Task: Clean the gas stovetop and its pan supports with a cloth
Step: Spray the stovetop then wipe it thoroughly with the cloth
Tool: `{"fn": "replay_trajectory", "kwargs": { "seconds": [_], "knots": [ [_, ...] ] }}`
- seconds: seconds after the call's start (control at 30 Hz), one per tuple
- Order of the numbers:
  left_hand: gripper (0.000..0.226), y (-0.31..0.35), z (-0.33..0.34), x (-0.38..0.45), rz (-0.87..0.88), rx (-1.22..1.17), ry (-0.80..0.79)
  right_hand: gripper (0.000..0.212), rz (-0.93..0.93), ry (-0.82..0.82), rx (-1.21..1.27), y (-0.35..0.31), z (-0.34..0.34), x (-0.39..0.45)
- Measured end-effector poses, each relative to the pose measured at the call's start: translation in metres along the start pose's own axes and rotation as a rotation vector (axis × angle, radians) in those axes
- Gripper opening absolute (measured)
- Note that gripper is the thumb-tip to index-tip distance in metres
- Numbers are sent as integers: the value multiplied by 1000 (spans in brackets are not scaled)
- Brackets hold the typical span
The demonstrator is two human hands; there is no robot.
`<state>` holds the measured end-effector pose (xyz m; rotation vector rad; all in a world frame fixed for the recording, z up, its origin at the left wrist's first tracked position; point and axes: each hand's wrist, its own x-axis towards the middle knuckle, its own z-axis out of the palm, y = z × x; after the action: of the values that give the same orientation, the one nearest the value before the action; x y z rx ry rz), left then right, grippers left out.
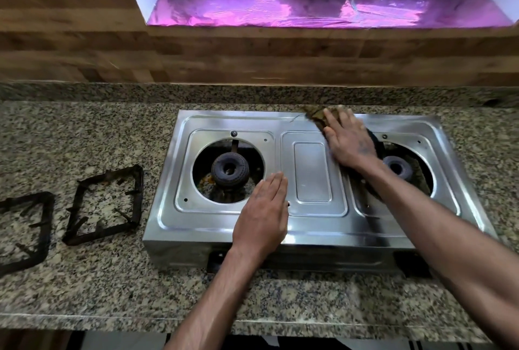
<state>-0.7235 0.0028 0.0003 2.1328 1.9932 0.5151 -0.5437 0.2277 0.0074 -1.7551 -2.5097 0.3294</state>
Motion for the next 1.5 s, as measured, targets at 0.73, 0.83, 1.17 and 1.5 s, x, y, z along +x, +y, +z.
{"fn": "replay_trajectory", "kwargs": {
  "seconds": [0.73, 0.83, 1.17, 1.5],
  "knots": [
    [54, 2, -1, 0, -12, -14, 12, 54, 80, 20, 43, 4, -3, 5],
    [54, 2, 0, 0, -16, -7, 11, 56, 134, 71, 41, -14, 4, -4],
    [57, 2, -1, 0, -5, -6, 20, 56, 141, 48, 37, -11, 7, -28],
    [55, 0, -1, 0, 11, -25, 20, 56, 11, -88, 90, -1, 6, -112]
  ]
}}
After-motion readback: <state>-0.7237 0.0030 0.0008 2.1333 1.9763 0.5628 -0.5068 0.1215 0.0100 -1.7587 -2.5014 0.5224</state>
